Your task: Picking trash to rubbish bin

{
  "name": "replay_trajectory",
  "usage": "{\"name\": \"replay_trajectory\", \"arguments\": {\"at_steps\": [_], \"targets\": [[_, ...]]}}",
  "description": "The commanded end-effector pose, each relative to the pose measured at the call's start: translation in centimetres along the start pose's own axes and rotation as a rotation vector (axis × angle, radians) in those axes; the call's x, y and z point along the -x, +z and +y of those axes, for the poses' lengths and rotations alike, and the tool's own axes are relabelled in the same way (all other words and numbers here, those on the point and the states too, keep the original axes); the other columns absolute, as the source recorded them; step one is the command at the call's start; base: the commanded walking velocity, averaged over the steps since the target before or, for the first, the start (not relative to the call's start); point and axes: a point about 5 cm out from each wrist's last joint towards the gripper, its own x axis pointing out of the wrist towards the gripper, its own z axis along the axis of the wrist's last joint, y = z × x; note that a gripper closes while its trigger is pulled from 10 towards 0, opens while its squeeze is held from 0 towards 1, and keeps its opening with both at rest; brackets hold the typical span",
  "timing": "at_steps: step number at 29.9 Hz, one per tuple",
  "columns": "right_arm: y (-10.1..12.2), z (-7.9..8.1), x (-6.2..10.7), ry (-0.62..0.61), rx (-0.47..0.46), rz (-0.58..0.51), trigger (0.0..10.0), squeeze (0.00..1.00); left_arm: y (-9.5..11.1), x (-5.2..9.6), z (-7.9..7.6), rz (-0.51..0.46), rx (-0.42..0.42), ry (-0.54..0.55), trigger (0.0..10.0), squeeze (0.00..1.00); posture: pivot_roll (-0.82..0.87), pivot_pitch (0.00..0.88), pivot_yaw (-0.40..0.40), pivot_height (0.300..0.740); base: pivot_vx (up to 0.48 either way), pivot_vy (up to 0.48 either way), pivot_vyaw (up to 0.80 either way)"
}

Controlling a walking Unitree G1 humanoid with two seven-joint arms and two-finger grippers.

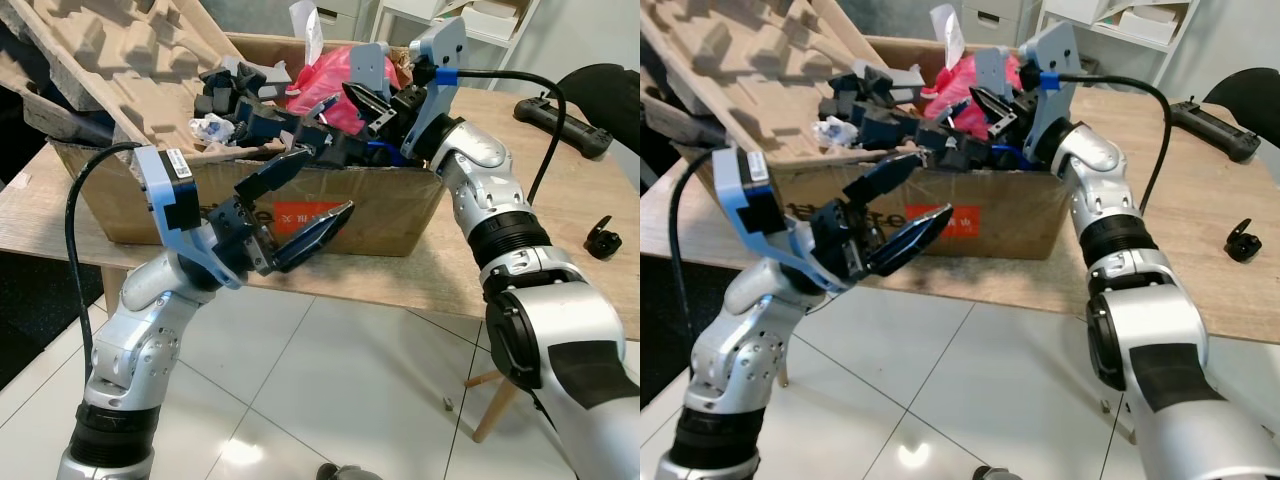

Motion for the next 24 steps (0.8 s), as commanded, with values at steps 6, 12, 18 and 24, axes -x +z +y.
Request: {"name": "replay_trajectory", "arguments": {"at_steps": [6, 12, 18, 24], "targets": [[1.6, -1.3, 0.3, -0.064, -0.007, -0.069, 10.0, 1.00, 0.2, -0.6, -0.2, -0.020, -0.004, -0.031, 10.0, 0.00, 0.11, 0.139, -0.058, 0.740, 0.000, 0.000, 0.00], [5.9, -1.9, 0.5, -0.050, -0.037, -0.310, 10.0, 1.00, 0.1, -0.7, -0.1, -0.019, -0.002, -0.038, 10.0, 0.00, 0.11, 0.124, -0.053, 0.740, 0.000, 0.000, 0.00], [7.8, -0.5, 1.9, 0.118, -0.105, -0.480, 10.0, 0.32, -0.1, -0.8, -0.1, -0.017, 0.000, -0.042, 10.0, 0.00, 0.11, 0.117, -0.050, 0.740, 0.000, 0.000, 0.00], [7.2, 2.3, 3.7, 0.320, -0.186, -0.527, 10.0, 0.00, -0.5, -0.3, 0.0, -0.001, 0.015, -0.038, 10.0, 0.00, 0.11, 0.115, -0.040, 0.740, 0.000, 0.000, 0.00]]}}
